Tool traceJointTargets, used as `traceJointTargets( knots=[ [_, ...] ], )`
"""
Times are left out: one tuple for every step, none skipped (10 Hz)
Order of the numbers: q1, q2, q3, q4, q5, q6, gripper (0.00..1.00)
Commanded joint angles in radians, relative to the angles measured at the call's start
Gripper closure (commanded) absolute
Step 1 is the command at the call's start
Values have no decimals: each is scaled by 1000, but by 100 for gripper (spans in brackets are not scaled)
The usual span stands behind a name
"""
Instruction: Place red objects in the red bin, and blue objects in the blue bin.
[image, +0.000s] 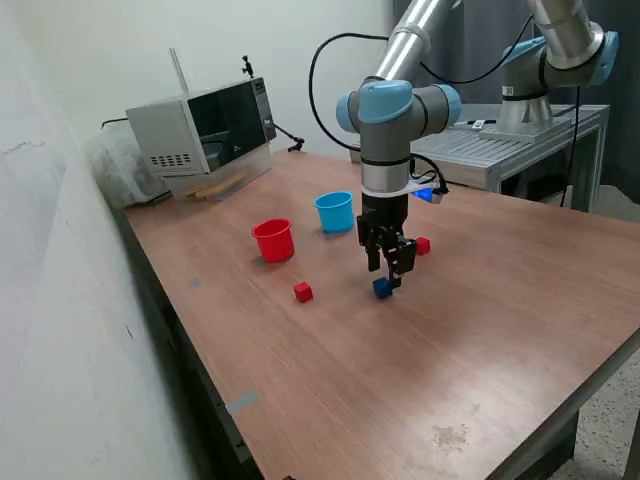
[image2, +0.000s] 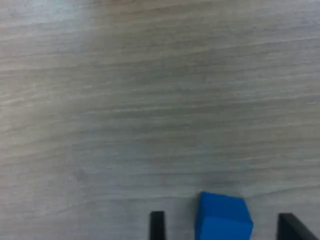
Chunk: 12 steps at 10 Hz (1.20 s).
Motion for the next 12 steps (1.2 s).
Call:
traceJointTargets(
  knots=[
    [-1,2,3,-6,3,0,100],
    [-2,0,3,-6,4,-2,100],
    [-1,0,5,-6,6,-5,100],
    [-1,2,6,-6,6,-6,100],
    [-1,0,5,-6,6,-8,100],
    [-1,2,6,-6,6,-8,100],
    [-1,2,3,-6,6,-9,100],
    [-1,0,-1,-4,6,-15,100],
    [-1,-8,-6,-1,4,-46,100],
    [-2,-30,-4,2,4,-57,100],
    [-1,-59,2,5,6,-67,100],
    [-1,-90,3,7,6,-75,100]
  ],
)
